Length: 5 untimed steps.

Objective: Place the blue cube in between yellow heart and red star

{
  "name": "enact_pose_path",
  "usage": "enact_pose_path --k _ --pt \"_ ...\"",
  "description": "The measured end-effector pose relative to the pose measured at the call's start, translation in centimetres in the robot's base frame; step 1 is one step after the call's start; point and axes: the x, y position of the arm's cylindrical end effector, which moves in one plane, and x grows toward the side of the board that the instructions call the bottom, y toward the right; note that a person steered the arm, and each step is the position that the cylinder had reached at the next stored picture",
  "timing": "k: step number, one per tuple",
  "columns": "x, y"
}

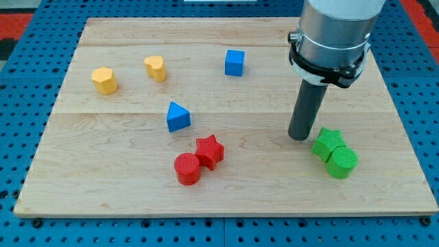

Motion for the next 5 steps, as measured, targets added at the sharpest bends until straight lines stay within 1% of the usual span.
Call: enact_pose_path --k 2,3,4,5 --pt "-3.4 0.0" --pt "-4.3 -1.6" --pt "-1.1 -3.5" --pt "-1.6 -4.7"
